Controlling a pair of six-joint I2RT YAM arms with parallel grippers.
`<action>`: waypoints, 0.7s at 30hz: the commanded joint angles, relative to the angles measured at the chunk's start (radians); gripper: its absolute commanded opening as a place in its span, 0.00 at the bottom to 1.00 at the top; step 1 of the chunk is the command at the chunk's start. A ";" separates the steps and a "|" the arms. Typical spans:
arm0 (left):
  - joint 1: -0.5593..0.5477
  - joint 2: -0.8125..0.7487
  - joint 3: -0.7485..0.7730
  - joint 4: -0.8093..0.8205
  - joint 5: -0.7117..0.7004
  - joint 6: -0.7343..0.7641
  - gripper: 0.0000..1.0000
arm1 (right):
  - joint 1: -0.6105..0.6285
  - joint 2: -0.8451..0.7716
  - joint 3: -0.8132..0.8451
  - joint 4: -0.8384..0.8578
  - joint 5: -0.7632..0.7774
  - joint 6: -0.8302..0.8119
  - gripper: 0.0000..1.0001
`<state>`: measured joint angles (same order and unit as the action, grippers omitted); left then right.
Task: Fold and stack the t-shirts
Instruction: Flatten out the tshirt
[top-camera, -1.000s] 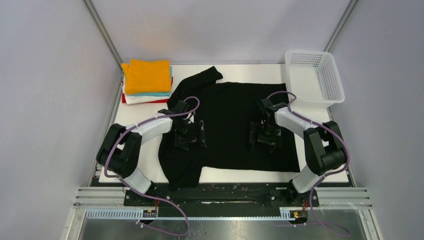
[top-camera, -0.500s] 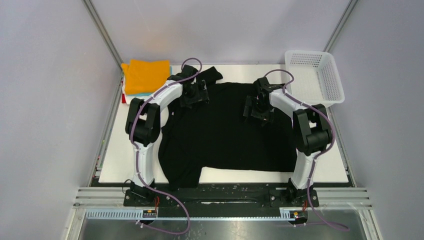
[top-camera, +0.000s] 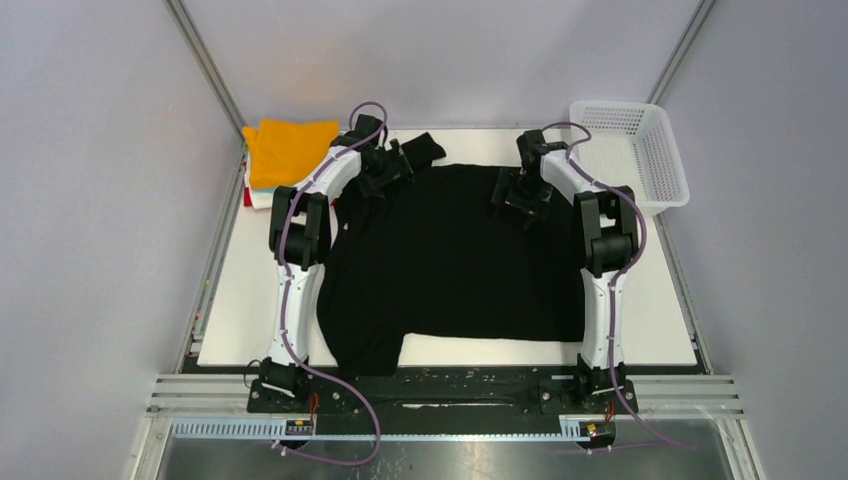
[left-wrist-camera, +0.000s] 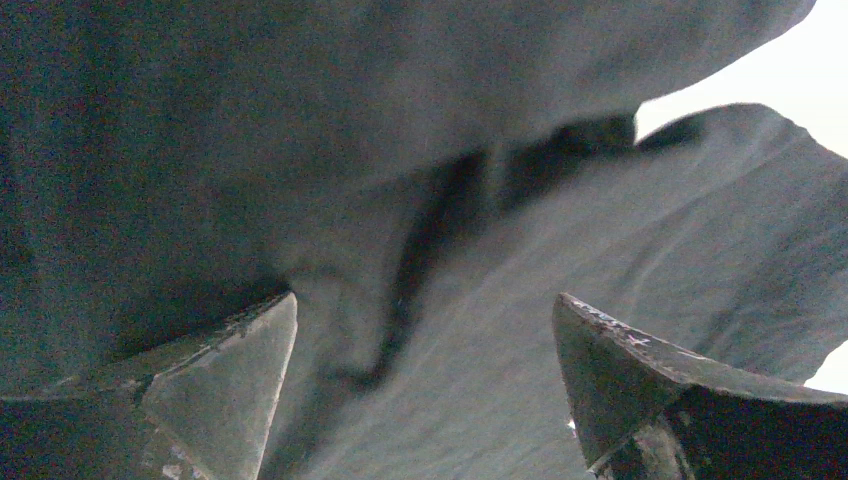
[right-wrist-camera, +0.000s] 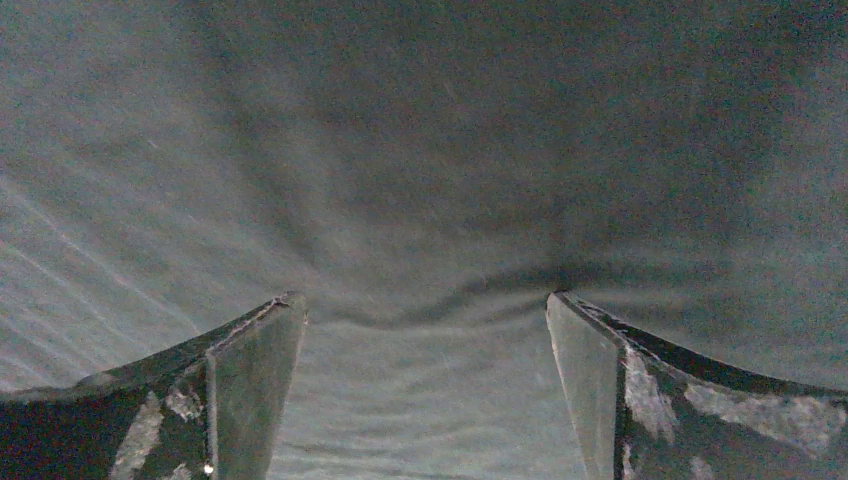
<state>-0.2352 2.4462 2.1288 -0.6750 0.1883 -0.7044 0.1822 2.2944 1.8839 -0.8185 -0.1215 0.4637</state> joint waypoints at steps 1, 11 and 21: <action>0.028 0.100 0.111 0.109 0.119 -0.044 0.99 | -0.026 0.120 0.265 -0.124 -0.037 -0.022 0.99; 0.037 0.151 0.262 0.392 0.178 -0.049 0.99 | -0.030 0.259 0.654 -0.202 0.026 -0.137 0.99; 0.013 -0.452 -0.403 0.358 0.099 0.054 0.99 | 0.174 -0.223 0.049 0.018 -0.108 -0.261 0.99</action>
<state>-0.2073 2.3642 2.0399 -0.3515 0.3576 -0.7044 0.2020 2.3459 2.1719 -0.9543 -0.1268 0.2642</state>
